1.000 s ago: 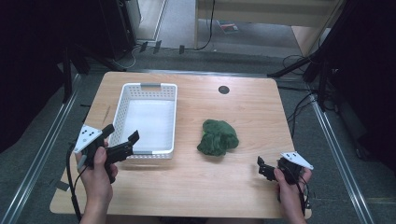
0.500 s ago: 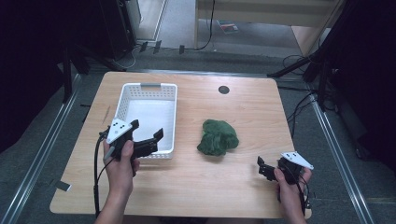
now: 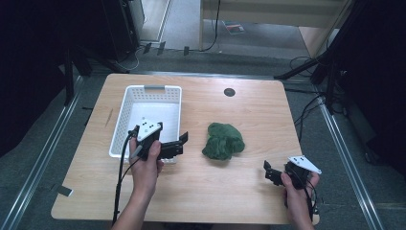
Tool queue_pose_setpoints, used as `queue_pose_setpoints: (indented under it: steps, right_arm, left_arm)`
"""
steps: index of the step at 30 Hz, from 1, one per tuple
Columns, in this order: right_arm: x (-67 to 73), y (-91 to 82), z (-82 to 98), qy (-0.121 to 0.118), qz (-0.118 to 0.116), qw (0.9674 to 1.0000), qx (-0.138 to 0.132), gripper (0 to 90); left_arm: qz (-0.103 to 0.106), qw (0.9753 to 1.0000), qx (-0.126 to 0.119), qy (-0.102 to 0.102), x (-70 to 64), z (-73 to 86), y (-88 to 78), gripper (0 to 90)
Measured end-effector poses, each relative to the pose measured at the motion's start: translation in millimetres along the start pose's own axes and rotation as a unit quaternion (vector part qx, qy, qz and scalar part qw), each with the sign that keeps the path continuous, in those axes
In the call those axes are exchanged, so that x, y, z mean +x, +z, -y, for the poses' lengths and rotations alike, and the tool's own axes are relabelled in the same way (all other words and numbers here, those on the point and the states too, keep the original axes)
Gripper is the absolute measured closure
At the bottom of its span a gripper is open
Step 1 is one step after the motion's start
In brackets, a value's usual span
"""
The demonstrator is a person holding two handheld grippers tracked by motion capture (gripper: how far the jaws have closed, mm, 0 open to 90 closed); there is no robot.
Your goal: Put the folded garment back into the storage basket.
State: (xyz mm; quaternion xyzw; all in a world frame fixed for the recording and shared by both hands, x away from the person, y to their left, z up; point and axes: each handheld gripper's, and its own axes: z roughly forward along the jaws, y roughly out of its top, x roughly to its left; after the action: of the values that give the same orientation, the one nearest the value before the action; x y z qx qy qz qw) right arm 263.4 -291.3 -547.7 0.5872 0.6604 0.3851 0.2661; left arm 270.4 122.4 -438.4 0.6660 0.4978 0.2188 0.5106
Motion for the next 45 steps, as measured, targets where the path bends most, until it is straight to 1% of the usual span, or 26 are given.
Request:
queue_pose_setpoints:
  steps: [2, 4, 6, 9, 11, 13, 14, 16, 17, 19, 23, 24, 26, 27, 29, 30, 31, 33, 34, 35, 37, 39, 40, 41, 42, 45]
  right_arm:
    - [0.1, -0.1, 0.0, 0.001, 0.0, 1.0, 0.001, 0.8]
    - [0.1, -0.2, 0.1, 0.0, 0.0, 1.0, 0.001, 0.8]
    - [0.1, -0.1, 0.0, 0.0, 0.0, 1.0, 0.001, 0.8]
    - [0.0, -0.1, 0.0, 0.001, -0.001, 1.0, 0.001, 0.8]
    - [-0.3, 0.1, 0.0, 0.001, -0.002, 1.0, 0.001, 0.8]
    - [-0.4, 0.0, -0.1, 0.002, -0.001, 1.0, 0.001, 0.8]
    - [-0.5, 0.2, -0.1, 0.002, -0.002, 1.0, 0.001, 0.8]
    - [-0.4, 0.1, -0.1, 0.001, -0.002, 1.0, 0.0, 0.8]
    - [-0.4, 0.1, -0.1, 0.001, -0.002, 1.0, 0.0, 0.8]
    - [-0.6, 0.1, 0.0, 0.001, -0.002, 1.0, 0.0, 0.8]
    - [-0.8, 0.2, -0.1, 0.001, -0.003, 1.0, 0.0, 0.8]
    - [-0.8, 0.2, -0.1, 0.001, -0.003, 1.0, 0.0, 0.8]
    - [-0.9, 0.3, -0.1, 0.0, -0.003, 1.0, -0.001, 0.8]
    - [-0.9, 0.3, -0.1, 0.0, -0.003, 1.0, -0.001, 0.8]
    - [-1.0, 0.4, -0.1, 0.001, -0.003, 1.0, -0.001, 0.8]
    - [-1.0, 0.3, -0.1, 0.001, -0.003, 1.0, -0.001, 0.8]
    - [-1.0, 0.3, -0.1, 0.001, -0.003, 1.0, -0.001, 0.8]
    - [-0.8, 0.3, -0.1, 0.002, -0.003, 1.0, -0.001, 0.8]
    - [-0.8, 0.3, -0.1, 0.002, -0.003, 1.0, -0.001, 0.8]
    - [-0.9, 0.4, -0.2, 0.002, -0.004, 1.0, 0.0, 0.8]
    - [-0.8, 0.6, -0.3, 0.004, -0.004, 1.0, -0.002, 0.8]
    - [-0.8, 0.7, -0.4, 0.003, -0.004, 1.0, -0.001, 0.8]
    - [-1.0, 0.6, -0.4, 0.003, -0.004, 1.0, -0.001, 0.8]
    - [-1.2, 0.7, -0.4, 0.005, -0.005, 1.0, -0.001, 0.8]
    - [-1.2, 0.6, -0.4, 0.007, -0.005, 1.0, 0.0, 0.8]
    - [-1.4, 0.7, -0.5, 0.007, -0.006, 1.0, -0.001, 0.8]
  left_arm:
    - [0.004, 1.0, 0.005, 0.001, -4.4, -0.5, 5.2, 3.5]
    - [0.001, 1.0, 0.008, 0.0, -9.1, -1.1, 10.0, 2.1]
    - [0.004, 0.9999, 0.014, 0.004, -16.2, -2.2, 17.3, 1.9]
    - [0.005, 0.9997, 0.021, 0.008, -20.9, -2.7, 22.7, 1.8]
    - [0.011, 0.9995, 0.027, 0.013, -28.3, -2.5, 30.7, 1.2]
    - [0.014, 0.9993, 0.032, 0.014, -32.8, -1.6, 36.8, 0.9]
    - [0.014, 0.9993, 0.032, 0.014, -32.8, -1.6, 36.8, 0.9]
    - [0.018, 0.9989, 0.04, 0.017, -39.4, 0.1, 45.3, 0.9]
    - [0.018, 0.9989, 0.04, 0.017, -39.4, 0.1, 45.3, 0.9]
    - [0.021, 0.9985, 0.048, 0.018, -46.3, 1.1, 52.9, 0.3]
    - [0.015, 0.9981, 0.056, 0.021, -58.5, 2.1, 62.8, 0.0]
    - [0.015, 0.9981, 0.056, 0.021, -58.5, 2.1, 62.8, 0.0]
    - [0.017, 0.9977, 0.062, 0.024, -67.9, 1.7, 70.8, 0.0]
    - [0.017, 0.9977, 0.062, 0.024, -67.9, 1.7, 70.8, 0.0]
    - [0.02, 0.9972, 0.068, 0.026, -72.7, 2.1, 77.1, 0.0]
    - [0.021, 0.9967, 0.075, 0.025, -76.7, 3.5, 83.6, 0.0]
    - [0.021, 0.9967, 0.075, 0.025, -76.7, 3.5, 83.6, 0.0]
    - [0.021, 0.9959, 0.085, 0.022, -83.6, 7.0, 94.0, 0.0]
    - [0.021, 0.9959, 0.085, 0.022, -83.6, 7.0, 94.0, 0.0]
    - [0.02, 0.9952, 0.092, 0.024, -88.0, 9.8, 101.4, 0.0]
    - [0.019, 0.9951, 0.095, 0.024, -89.1, 10.8, 104.2, 0.0]
    - [0.015, 0.9945, 0.102, 0.02, -90.8, 14.0, 112.7, 0.0]
    - [0.014, 0.9936, 0.111, 0.017, -90.1, 16.9, 118.9, 0.0]
    - [0.014, 0.9936, 0.111, 0.017, -90.1, 16.9, 118.9, 0.0]
    - [0.015, 0.9924, 0.121, 0.013, -90.1, 20.4, 124.0, 0.0]
    - [0.008, 0.9897, 0.142, 0.018, -89.8, 27.6, 132.5, 0.0]
